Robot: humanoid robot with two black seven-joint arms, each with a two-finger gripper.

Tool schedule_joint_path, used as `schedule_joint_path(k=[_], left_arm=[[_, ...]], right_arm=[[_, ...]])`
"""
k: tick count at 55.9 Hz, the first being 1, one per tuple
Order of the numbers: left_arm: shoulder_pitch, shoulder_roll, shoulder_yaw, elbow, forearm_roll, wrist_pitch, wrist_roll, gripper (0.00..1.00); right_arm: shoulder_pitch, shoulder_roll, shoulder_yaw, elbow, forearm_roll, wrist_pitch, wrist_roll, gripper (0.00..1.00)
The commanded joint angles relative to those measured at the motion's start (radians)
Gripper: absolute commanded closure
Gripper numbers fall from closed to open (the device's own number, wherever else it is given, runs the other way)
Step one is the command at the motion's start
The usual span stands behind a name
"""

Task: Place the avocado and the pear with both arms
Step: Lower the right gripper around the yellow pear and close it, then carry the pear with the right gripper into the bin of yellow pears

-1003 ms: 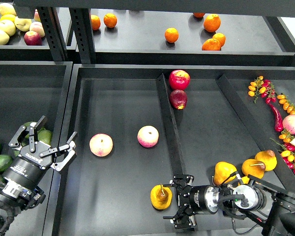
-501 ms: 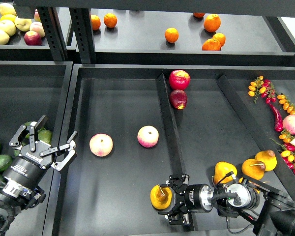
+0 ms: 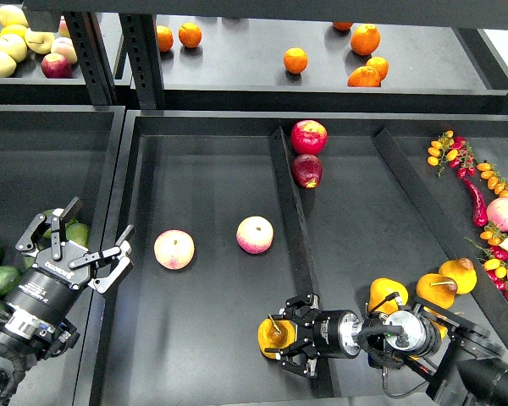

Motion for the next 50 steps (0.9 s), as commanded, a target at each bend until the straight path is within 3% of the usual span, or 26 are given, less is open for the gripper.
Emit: schedule_joint_path(k=[1,20,50], left_arm=[[0.000,0.000,0.000,0.000,0.000,0.000,0.000,0.01],[0.000,0.000,0.000,0.000,0.000,0.000,0.000,0.01],[0.001,0.000,0.000,0.000,0.000,0.000,0.000,0.01]], right_arm=[[-0.001,0.001,0.000,0.000,0.002,-0.001,0.000,0.56],[-0.004,-0.002,0.000,0.006,0.005,0.010,0.000,0.70],[0.002,-0.018,0.123,0.115,0.009,-0.002,0.000,0.74]])
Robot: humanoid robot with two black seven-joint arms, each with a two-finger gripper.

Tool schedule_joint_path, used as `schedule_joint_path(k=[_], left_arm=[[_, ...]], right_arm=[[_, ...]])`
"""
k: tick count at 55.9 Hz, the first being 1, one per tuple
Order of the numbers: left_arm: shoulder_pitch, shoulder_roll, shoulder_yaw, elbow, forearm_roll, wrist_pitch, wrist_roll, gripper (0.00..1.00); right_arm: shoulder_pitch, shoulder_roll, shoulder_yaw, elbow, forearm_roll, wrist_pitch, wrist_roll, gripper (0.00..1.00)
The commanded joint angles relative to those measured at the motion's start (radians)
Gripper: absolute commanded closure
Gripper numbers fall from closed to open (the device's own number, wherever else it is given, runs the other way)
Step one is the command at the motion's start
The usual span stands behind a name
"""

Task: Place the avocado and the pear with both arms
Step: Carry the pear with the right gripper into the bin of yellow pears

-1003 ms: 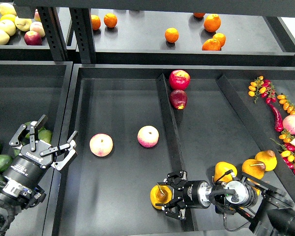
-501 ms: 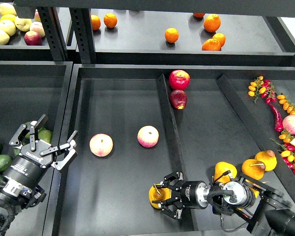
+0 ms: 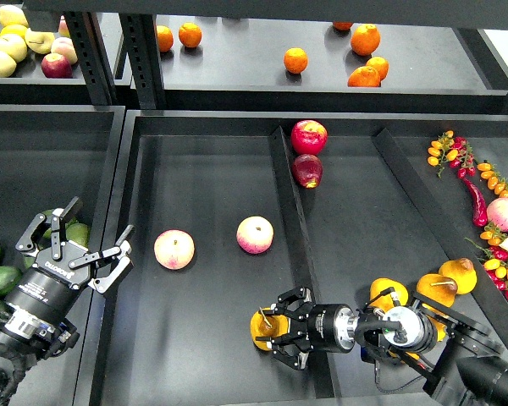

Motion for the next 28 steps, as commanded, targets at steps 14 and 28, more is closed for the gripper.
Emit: schedule_joint_path(k=[14,28], left_arm=[[0.000,0.000,0.008,0.000,0.000,0.000,0.000,0.01],[0.000,0.000,0.005,0.000,0.000,0.000,0.000,0.01]], right_arm=[[0.003,-0.093,0.148,0.083,0.003,-0.010,0.000,0.76],[-0.008,-0.268,0.180,0.161,0.067,-0.010,0.000,0.76]])
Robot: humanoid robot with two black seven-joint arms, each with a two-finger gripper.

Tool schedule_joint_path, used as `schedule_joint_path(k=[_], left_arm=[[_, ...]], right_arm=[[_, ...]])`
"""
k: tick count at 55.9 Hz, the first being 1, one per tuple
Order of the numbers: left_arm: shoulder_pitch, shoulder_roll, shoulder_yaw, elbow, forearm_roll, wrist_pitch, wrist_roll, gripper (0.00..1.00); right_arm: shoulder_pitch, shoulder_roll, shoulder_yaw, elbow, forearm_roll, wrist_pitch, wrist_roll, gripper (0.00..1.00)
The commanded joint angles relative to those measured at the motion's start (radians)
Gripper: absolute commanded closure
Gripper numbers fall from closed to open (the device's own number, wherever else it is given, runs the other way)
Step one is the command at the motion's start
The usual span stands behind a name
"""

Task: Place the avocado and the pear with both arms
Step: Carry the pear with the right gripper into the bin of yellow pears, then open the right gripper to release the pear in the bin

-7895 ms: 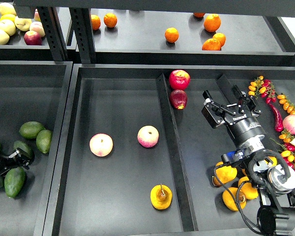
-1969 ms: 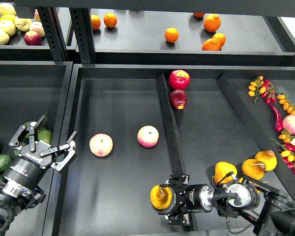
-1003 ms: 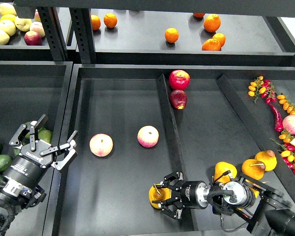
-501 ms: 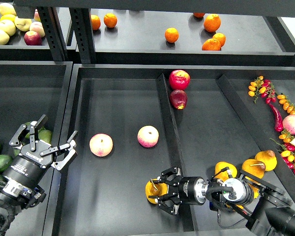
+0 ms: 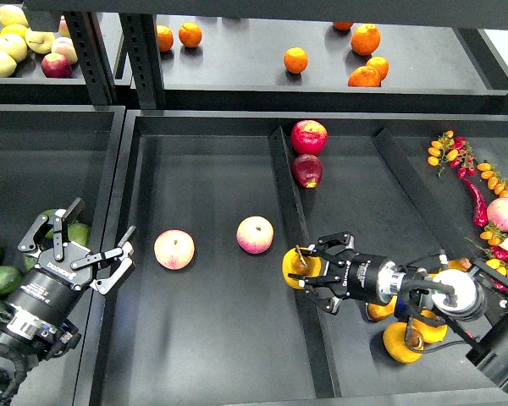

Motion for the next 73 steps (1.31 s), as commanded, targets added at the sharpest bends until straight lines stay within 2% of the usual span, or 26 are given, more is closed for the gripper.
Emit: schedule_joint_path(k=[1,16,25,45,73], left_arm=[[0.000,0.000,-0.003,0.000,0.000,0.000,0.000,0.01],[0.000,0.000,0.000,0.000,0.000,0.000,0.000,0.01],[0.000,0.000,-0.001,0.000,0.000,0.000,0.000,0.01],[0.000,0.000,0.000,0.002,0.000,0.000,0.000,0.01],[0.000,0.000,0.000,0.003,0.000,0.000,0.000,0.01]], right_arm=[[-0.009,-0.100,0.012,0.041,0.044,0.002,0.000,0.76],[-0.079,-0.232,0.012,0.095,0.070,0.018,0.000,0.75],[-0.145,-0.274,0.010,0.086,0.062,0.083,0.000,0.75],[-0.214,-0.260,0.002,0.054,0.045,0.100,0.000,0.73],[-0.229,-0.172,-0.001,-0.042,-0.002,0.117,0.000,0.66]])
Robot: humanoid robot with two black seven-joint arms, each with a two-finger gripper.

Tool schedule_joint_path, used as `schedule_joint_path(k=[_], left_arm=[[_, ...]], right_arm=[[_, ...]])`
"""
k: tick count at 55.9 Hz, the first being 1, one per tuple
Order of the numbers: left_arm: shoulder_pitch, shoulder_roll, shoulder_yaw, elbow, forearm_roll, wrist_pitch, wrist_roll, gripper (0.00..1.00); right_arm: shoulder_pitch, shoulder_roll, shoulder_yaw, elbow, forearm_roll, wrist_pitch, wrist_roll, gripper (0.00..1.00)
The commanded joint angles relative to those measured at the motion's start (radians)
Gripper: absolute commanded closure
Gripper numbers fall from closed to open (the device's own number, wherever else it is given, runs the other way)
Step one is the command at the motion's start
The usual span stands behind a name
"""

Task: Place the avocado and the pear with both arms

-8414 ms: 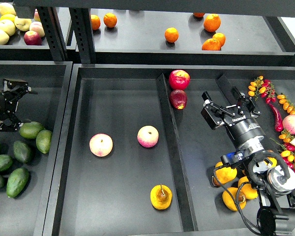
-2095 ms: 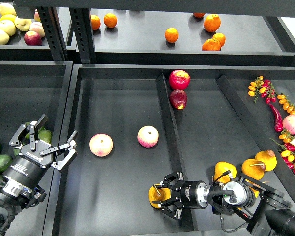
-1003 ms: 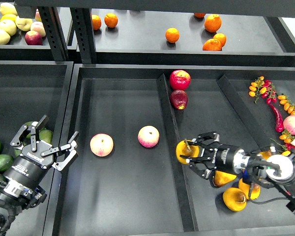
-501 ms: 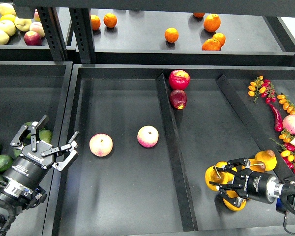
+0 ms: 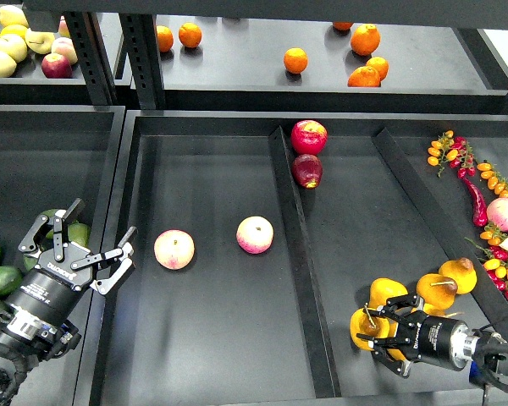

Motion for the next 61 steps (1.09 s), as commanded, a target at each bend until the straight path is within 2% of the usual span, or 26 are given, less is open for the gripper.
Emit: schedule_joint_path(k=[1,6,17,25,27,35,39,46,61], left_arm=[[0.000,0.000,0.000,0.000,0.000,0.000,0.000,0.01],[0.000,0.000,0.000,0.000,0.000,0.000,0.000,0.01],[0.000,0.000,0.000,0.000,0.000,0.000,0.000,0.01],[0.000,0.000,0.000,-0.002,0.002,0.000,0.000,0.01],[0.000,0.000,0.000,0.000,0.000,0.000,0.000,0.01],[0.000,0.000,0.000,0.000,0.000,0.000,0.000,0.01],[0.000,0.000,0.000,0.000,0.000,0.000,0.000,0.01],[0.000,0.000,0.000,0.000,0.000,0.000,0.000,0.01],[0.000,0.000,0.000,-0.002,0.000,0.000,0.000,0.01]], right_arm=[[0.001,0.017,0.000,-0.016,-0.012,0.000,0.000,0.66],[0.001,0.023,0.000,-0.025,-0.014,0.000,0.000,0.65],[0.002,0.032,0.004,-0.031,-0.012,0.000,0.000,0.53],[0.004,0.032,0.009,-0.031,-0.012,-0.002,0.000,0.49],[0.004,0.032,0.009,-0.031,-0.012,-0.002,0.000,0.43],[0.002,0.031,0.010,-0.031,-0.011,-0.005,0.000,0.34],[0.004,0.031,0.012,-0.025,-0.008,-0.012,0.000,0.25],[0.016,0.028,0.041,0.004,-0.002,-0.017,0.000,0.18],[0.071,0.051,0.176,0.061,0.011,-0.060,0.000,0.11]])
